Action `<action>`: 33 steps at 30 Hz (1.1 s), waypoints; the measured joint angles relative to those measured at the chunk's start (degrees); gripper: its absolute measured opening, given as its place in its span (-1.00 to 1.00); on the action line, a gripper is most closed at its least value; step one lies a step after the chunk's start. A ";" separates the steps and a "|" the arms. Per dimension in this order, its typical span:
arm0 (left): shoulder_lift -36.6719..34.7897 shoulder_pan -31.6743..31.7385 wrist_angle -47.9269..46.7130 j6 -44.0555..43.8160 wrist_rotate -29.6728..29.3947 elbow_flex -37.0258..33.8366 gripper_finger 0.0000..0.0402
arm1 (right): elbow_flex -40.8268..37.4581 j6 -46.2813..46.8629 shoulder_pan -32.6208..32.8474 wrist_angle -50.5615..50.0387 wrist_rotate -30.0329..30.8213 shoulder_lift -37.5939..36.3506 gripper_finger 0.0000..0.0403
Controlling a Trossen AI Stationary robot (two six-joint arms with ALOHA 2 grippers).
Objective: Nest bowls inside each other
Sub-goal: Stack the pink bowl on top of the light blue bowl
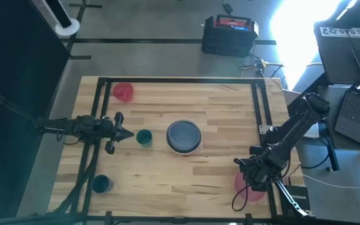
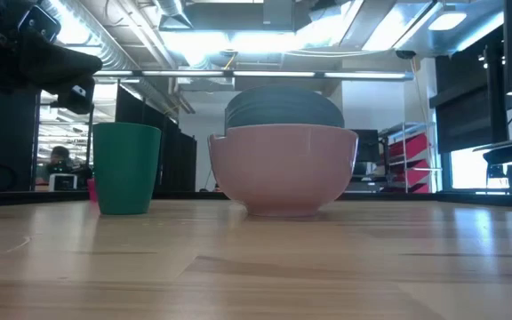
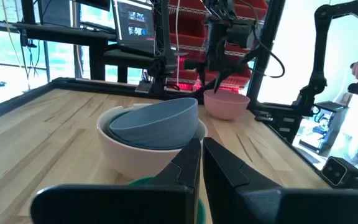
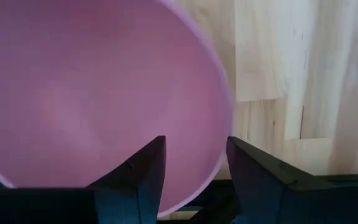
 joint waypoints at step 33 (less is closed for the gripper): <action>0.00 0.00 0.00 0.00 0.00 0.00 -1.00 | 6.56 -7.18 -20.53 18.77 2.17 0.45 -1.00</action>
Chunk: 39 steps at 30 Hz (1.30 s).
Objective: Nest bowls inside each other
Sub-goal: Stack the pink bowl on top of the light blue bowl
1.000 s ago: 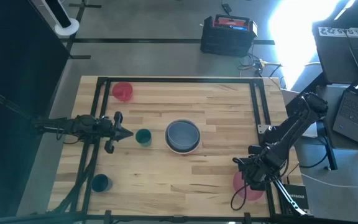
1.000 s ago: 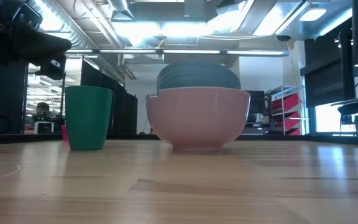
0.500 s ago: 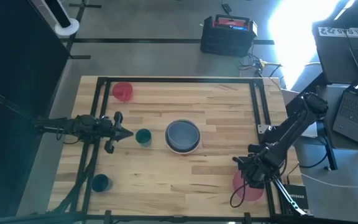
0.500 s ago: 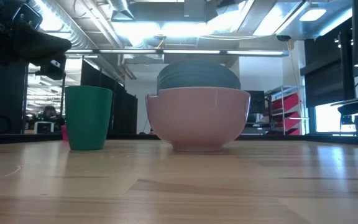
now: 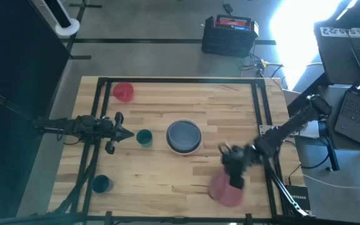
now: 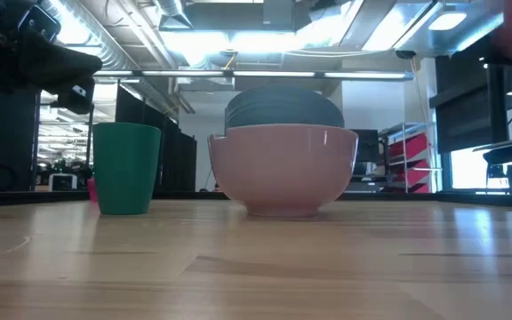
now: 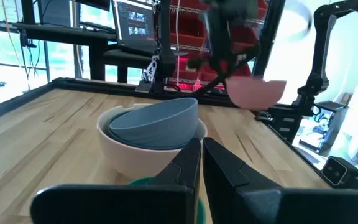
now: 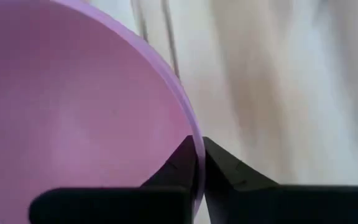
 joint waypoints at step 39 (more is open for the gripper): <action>0.00 0.00 0.00 0.00 -0.02 0.02 -1.00 | 42.04 -37.26 -41.33 -23.48 -8.02 34.42 -0.96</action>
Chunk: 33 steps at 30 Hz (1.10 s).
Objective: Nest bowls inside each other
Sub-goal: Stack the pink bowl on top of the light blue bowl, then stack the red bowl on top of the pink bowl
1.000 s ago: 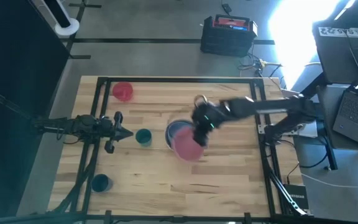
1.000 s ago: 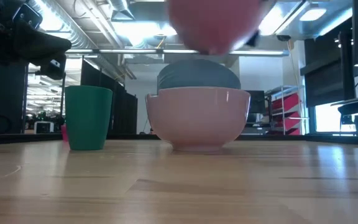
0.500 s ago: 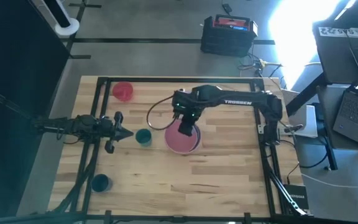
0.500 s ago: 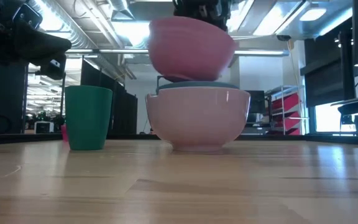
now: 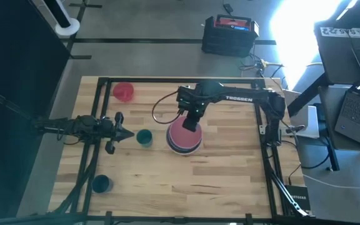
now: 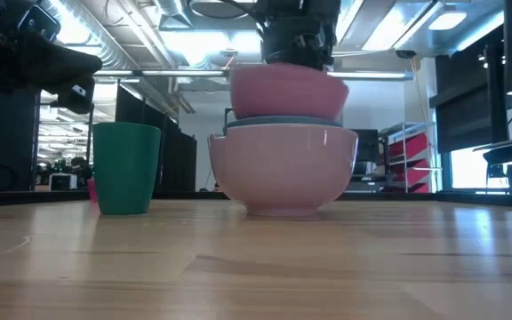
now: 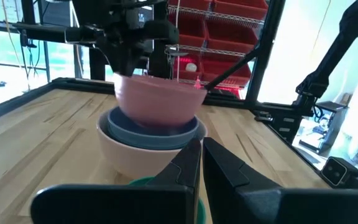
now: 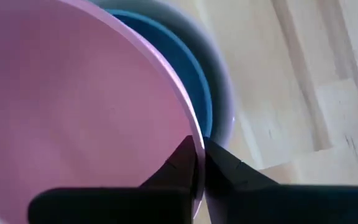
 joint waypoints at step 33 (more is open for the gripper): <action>0.15 0.34 10.55 -5.29 -1.37 -0.06 -1.00 | 7.23 4.49 3.11 -2.50 4.55 -15.62 0.15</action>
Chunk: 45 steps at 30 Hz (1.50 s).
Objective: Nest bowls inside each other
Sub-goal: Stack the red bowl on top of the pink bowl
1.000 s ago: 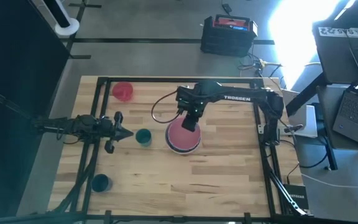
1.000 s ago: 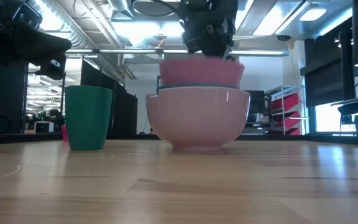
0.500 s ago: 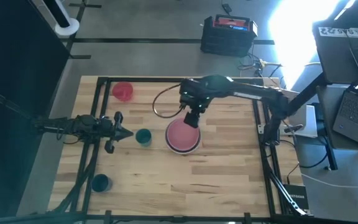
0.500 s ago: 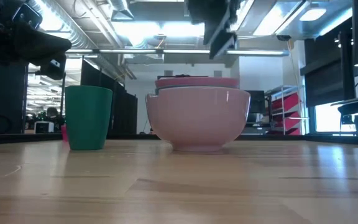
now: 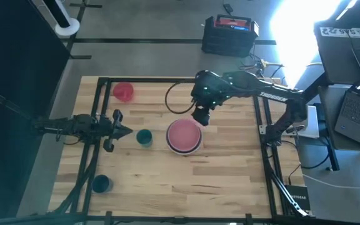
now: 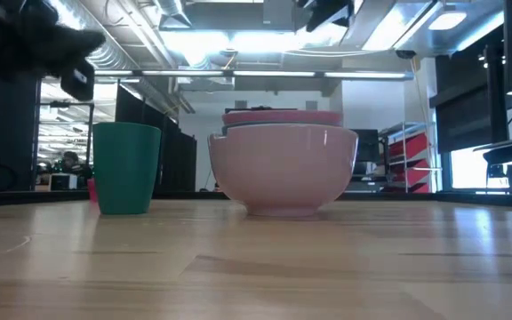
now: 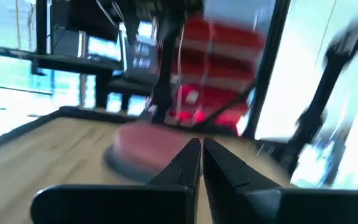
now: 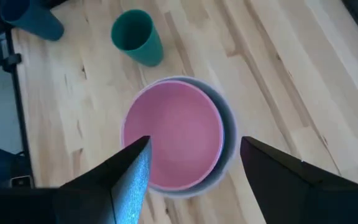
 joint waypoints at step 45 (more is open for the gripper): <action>85.59 49.22 -64.02 15.26 -14.68 57.00 -0.18 | -24.16 14.46 9.28 -11.03 26.51 -33.43 0.15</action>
